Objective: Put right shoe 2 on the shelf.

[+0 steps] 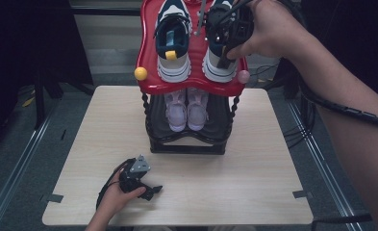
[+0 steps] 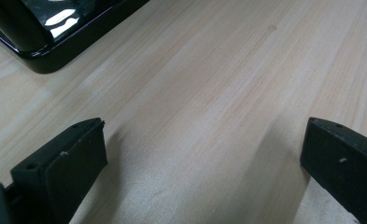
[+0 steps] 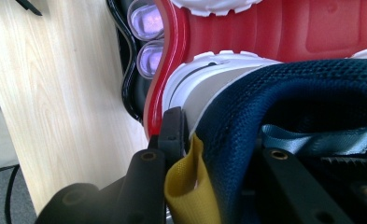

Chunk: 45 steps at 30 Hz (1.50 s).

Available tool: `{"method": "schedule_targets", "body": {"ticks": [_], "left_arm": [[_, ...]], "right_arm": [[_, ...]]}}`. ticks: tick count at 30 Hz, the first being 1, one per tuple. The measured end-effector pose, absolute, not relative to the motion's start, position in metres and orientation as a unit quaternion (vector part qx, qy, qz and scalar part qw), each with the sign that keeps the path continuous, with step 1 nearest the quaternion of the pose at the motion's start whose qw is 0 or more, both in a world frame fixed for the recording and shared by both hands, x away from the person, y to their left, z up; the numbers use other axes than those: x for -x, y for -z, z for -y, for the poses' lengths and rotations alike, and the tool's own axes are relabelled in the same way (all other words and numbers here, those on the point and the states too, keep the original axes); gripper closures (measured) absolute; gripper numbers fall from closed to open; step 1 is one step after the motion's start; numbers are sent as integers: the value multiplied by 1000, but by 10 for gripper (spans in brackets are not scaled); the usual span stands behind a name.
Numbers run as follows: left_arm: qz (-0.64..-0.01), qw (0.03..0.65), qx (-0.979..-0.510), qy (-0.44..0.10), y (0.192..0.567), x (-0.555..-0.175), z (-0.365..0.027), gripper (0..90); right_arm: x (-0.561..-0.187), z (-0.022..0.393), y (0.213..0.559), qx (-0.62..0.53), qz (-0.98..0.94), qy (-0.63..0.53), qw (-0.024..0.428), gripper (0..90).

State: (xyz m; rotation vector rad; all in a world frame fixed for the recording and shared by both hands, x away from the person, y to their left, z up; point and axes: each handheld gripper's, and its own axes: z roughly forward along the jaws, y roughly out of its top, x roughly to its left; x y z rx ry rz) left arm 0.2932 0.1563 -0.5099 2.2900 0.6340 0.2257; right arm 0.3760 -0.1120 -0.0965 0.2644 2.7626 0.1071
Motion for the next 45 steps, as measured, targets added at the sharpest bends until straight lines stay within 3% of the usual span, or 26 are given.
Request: {"method": "schedule_targets", "body": {"ticks": [45], "left_arm": [[-247,369,-892,-87,510,-293,-156,0]], "right_arm": [[-394,92,111,-53,-979,-15,198,706]]}}
